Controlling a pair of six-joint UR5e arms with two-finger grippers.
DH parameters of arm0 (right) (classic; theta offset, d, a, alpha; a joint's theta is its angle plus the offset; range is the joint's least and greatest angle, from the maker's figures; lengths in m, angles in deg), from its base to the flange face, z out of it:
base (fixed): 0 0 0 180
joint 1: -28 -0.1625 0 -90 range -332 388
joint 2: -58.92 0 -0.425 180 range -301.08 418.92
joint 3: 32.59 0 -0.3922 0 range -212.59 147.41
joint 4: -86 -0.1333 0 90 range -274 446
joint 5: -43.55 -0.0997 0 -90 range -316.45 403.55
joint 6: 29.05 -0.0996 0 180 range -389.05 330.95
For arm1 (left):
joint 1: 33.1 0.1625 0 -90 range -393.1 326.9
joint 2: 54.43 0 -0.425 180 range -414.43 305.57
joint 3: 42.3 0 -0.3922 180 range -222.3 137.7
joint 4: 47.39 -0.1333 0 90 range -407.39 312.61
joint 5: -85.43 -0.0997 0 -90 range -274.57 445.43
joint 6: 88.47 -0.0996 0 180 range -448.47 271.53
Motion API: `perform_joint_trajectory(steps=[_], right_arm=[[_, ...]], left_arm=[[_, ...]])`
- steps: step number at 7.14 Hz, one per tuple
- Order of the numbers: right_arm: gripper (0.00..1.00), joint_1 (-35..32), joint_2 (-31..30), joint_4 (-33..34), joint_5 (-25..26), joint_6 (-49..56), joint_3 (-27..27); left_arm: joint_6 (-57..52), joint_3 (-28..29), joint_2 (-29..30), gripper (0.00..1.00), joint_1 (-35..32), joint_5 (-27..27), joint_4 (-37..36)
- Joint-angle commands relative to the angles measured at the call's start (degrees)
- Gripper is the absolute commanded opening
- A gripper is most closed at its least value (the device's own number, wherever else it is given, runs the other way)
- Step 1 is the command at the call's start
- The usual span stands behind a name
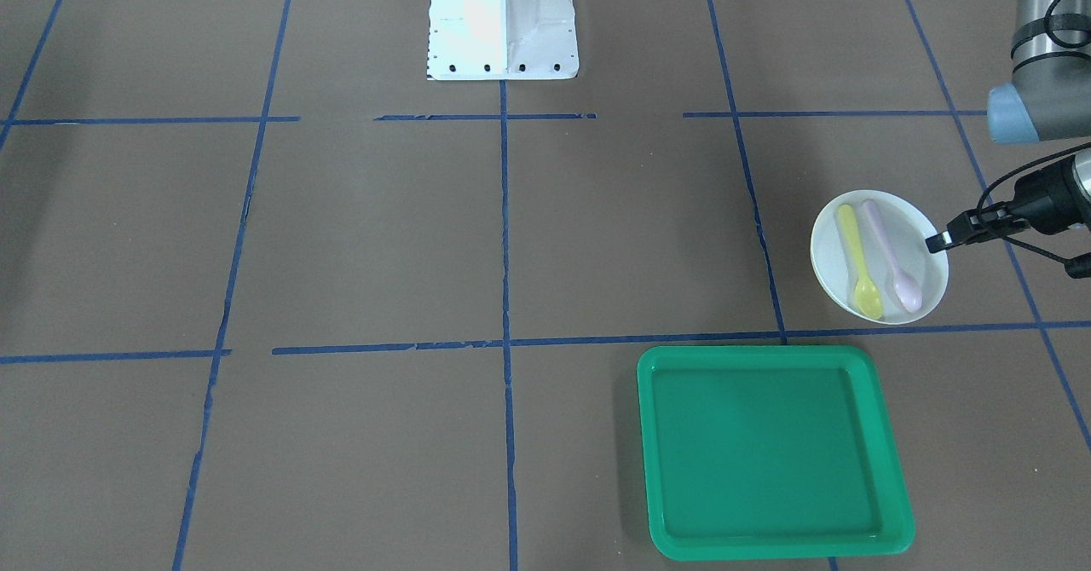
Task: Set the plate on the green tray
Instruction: 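Lift the plate with the left gripper and carry it over the green tray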
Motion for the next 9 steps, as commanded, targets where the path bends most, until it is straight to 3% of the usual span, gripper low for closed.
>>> perform_joint_trajectory(steps=[1, 2, 5, 7, 9], right_arm=[[1.00, 0.0, 0.0, 0.0, 0.0, 0.0, 0.0], [1.00, 0.0, 0.0, 0.0, 0.0, 0.0, 0.0], [1.00, 0.0, -0.1, -0.1, 0.0, 0.0, 0.0], [1.00, 0.0, -0.1, 0.0, 0.0, 0.0, 0.0], [1.00, 0.0, 0.0, 0.0, 0.0, 0.0, 0.1]], left_arm=[[7.7, 8.4, 10.1, 0.00, 1.7, -3.8, 0.7], [11.0, 10.7, 13.2, 0.00, 2.4, -7.0, 1.5], [31.5, 19.6, 18.7, 0.00, 7.5, -16.1, 16.3], [39.5, 24.1, 21.6, 0.00, 10.5, -20.3, 20.4], [40.0, 24.8, 21.8, 0.00, 11.1, -20.3, 21.5]])
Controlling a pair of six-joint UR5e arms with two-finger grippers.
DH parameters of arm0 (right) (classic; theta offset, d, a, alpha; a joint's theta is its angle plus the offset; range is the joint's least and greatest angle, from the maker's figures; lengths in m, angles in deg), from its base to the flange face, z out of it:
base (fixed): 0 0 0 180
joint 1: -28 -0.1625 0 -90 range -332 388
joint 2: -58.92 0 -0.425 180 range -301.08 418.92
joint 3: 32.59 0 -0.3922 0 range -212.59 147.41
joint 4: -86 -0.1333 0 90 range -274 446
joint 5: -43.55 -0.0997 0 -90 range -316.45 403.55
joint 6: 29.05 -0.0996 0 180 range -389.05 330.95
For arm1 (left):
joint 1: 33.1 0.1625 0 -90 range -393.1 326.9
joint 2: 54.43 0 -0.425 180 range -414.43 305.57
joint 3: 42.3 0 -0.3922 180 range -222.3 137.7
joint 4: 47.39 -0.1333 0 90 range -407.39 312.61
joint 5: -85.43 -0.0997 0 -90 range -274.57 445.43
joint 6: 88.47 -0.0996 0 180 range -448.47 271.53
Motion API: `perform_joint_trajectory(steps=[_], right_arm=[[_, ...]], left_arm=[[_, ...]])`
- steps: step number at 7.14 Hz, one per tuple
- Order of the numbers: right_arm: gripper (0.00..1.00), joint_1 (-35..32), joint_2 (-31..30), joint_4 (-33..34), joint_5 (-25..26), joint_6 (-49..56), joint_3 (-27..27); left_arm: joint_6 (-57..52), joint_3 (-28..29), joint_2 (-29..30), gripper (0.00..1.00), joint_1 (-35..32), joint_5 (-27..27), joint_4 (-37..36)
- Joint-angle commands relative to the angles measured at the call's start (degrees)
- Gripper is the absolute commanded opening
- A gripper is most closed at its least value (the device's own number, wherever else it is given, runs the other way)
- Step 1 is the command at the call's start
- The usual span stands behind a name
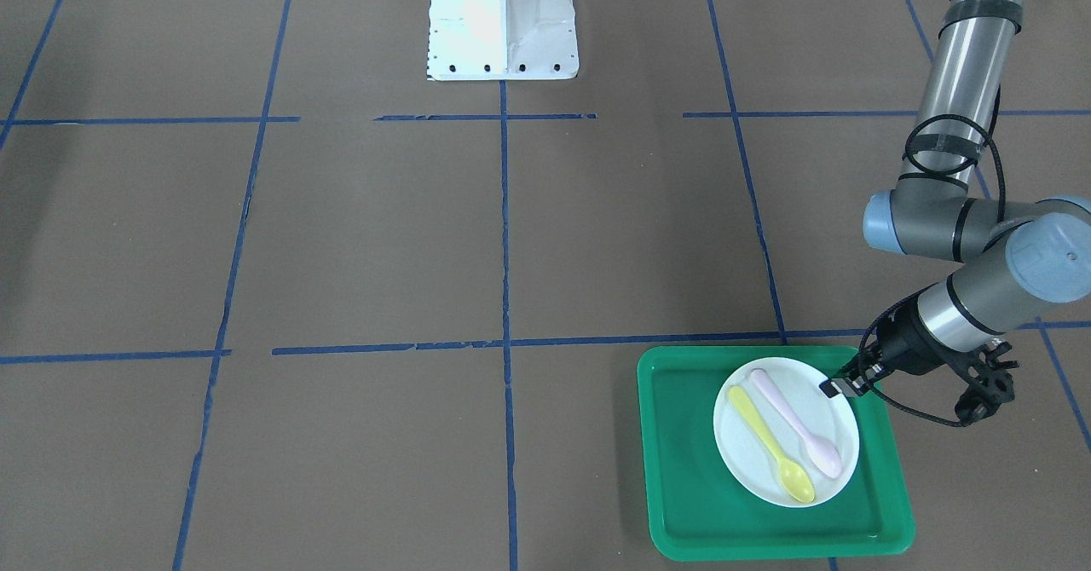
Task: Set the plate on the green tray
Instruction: 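Lower the plate into the green tray and open the left gripper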
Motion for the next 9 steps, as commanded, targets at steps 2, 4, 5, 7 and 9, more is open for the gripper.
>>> perform_joint_trajectory(steps=[2, 4, 5, 7, 9], right_arm=[[1.00, 0.0, 0.1, 0.0, 0.0, 0.0, 0.0], [1.00, 0.0, 0.0, 0.0, 0.0, 0.0, 0.0], [1.00, 0.0, 0.1, 0.0, 0.0, 0.0, 0.1], [1.00, 0.0, 0.1, 0.0, 0.0, 0.0, 0.1], [1.00, 0.0, 0.1, 0.0, 0.0, 0.0, 0.0]], left_arm=[[0.5, 0.6, -0.1, 0.23, 0.5, -0.4, 2.1], [0.3, 0.6, -1.0, 1.00, 0.5, -0.5, 4.4], [0.3, 0.3, -1.1, 1.00, 0.5, -0.4, 4.4], [-0.1, -1.4, -1.2, 1.00, -0.4, -0.1, 4.3], [-2.3, -7.8, -4.4, 1.00, -2.3, 0.9, 2.7]])
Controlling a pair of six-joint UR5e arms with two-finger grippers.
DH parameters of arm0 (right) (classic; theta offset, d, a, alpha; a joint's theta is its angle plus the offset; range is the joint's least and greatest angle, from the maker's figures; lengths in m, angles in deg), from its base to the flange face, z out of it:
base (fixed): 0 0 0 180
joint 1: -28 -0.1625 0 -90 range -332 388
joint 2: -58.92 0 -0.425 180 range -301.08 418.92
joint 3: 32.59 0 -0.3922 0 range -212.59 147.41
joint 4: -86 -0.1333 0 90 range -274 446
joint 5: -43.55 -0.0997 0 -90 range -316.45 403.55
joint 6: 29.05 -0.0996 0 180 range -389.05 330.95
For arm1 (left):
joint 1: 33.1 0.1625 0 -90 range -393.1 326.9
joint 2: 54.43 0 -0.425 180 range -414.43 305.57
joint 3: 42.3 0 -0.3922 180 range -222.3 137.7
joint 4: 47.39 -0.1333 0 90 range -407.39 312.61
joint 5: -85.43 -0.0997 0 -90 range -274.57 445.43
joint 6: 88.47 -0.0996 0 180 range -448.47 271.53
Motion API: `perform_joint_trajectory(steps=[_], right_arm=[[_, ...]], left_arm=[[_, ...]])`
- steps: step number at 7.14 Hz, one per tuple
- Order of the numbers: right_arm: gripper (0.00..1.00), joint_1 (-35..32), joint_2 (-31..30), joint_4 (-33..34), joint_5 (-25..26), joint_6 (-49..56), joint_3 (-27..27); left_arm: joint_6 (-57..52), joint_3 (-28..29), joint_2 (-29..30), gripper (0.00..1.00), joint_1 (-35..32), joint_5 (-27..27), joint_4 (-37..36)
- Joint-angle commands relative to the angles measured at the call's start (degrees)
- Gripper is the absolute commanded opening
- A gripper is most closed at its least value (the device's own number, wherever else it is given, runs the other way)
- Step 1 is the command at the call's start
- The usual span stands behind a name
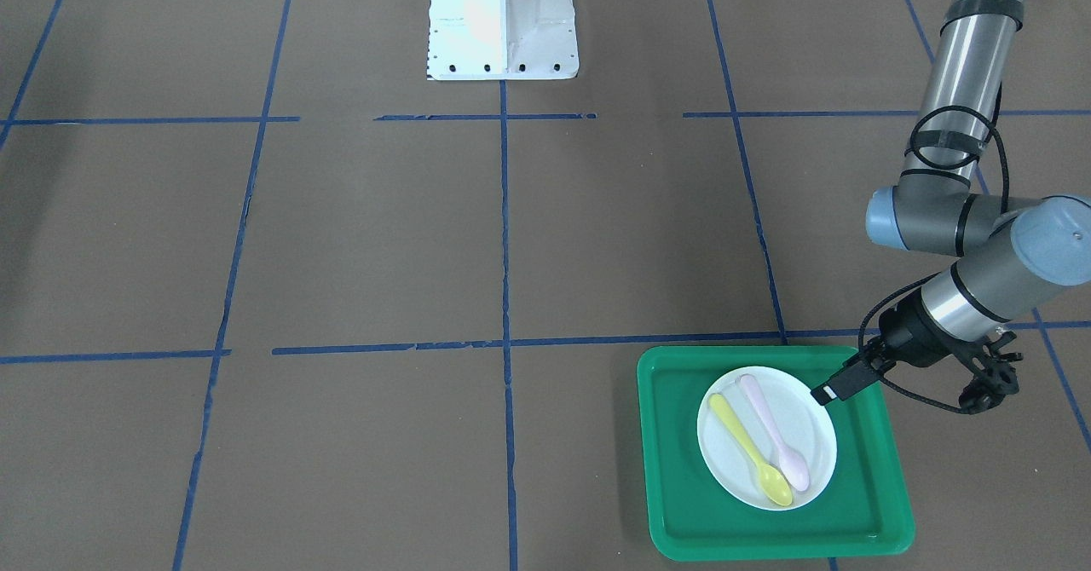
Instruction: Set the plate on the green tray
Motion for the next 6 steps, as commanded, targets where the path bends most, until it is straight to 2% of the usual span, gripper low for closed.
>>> perform_joint_trajectory(steps=[1, 3, 4, 6], right_arm=[[1.00, 0.0, 0.0, -0.1, 0.0, 0.0, 0.0], [1.00, 0.0, 0.0, 0.0, 0.0, 0.0, 0.0], [1.00, 0.0, 0.0, 0.0, 0.0, 0.0, 0.0], [1.00, 0.0, 0.0, -0.1, 0.0, 0.0, 0.0]], left_arm=[[-2.6, -8.3, -4.1, 1.00, -2.8, 2.9, -3.9], [-13.1, -19.6, -7.5, 1.00, -5.9, 4.0, -13.9], [-20.8, -24.9, -12.2, 1.00, -7.2, 3.3, -15.9], [-33.2, -29.8, -18.1, 1.00, -10.1, 2.8, -17.0]])
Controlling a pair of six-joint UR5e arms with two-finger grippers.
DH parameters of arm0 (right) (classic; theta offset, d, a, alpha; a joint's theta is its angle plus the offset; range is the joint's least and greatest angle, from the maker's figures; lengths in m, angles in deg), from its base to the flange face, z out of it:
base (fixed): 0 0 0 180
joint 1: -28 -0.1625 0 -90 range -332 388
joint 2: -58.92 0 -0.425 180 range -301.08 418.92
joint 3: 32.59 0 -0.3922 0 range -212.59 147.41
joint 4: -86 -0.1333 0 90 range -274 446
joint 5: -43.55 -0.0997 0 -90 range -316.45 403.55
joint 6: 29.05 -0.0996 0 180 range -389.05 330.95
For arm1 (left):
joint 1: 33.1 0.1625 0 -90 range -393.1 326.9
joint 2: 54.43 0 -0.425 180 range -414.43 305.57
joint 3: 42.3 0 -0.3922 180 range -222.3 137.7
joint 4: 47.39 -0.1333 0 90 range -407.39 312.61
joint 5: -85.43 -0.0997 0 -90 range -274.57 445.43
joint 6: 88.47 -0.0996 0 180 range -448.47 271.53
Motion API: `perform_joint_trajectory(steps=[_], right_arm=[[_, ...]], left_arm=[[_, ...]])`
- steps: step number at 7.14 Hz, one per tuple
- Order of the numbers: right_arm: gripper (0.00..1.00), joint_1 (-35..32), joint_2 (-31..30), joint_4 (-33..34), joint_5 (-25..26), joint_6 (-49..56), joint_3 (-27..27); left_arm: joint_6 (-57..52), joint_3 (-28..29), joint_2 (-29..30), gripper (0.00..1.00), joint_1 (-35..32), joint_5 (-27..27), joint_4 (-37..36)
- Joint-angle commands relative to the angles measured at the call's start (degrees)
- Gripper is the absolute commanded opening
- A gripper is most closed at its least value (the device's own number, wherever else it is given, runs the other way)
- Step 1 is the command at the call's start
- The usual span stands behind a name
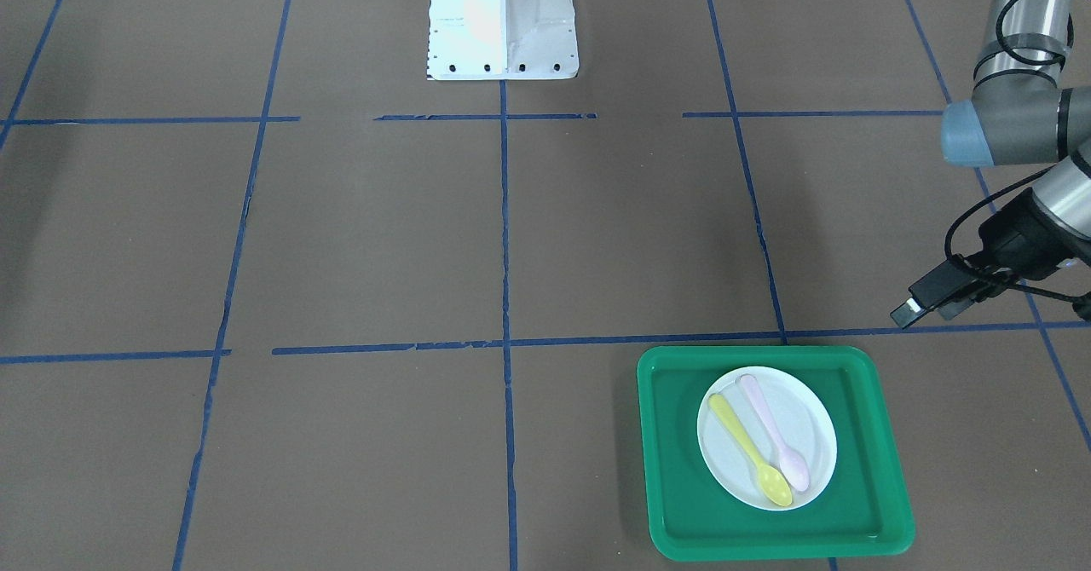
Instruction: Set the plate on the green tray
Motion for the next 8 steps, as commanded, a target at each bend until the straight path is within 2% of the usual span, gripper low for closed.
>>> perform_joint_trajectory(steps=[1, 2, 4, 5, 6, 8], right_arm=[[1.00, 0.0, 0.0, 0.0, 0.0, 0.0, 0.0], [1.00, 0.0, 0.0, 0.0, 0.0, 0.0, 0.0], [1.00, 0.0, 0.0, -0.1, 0.0, 0.0, 0.0], [1.00, 0.0, 0.0, 0.0, 0.0, 0.0, 0.0], [1.00, 0.0, 0.0, -0.1, 0.0, 0.0, 0.0], [1.00, 0.0, 0.0, -0.1, 0.0, 0.0, 0.0]], left_arm=[[-16.7, -6.3, -6.9, 1.00, -3.9, -1.5, -2.9], [-24.1, -10.3, -8.2, 1.00, -5.5, -7.1, -8.6], [-48.7, -11.7, -7.3, 1.00, -10.1, -11.1, -24.8], [-57.1, -11.4, -7.3, 1.00, -11.1, -11.2, -28.3], [-61.1, -11.3, -7.8, 1.00, -11.9, -10.9, -31.0], [-71.3, -10.3, -7.6, 1.00, -15.8, -10.3, -44.9]])
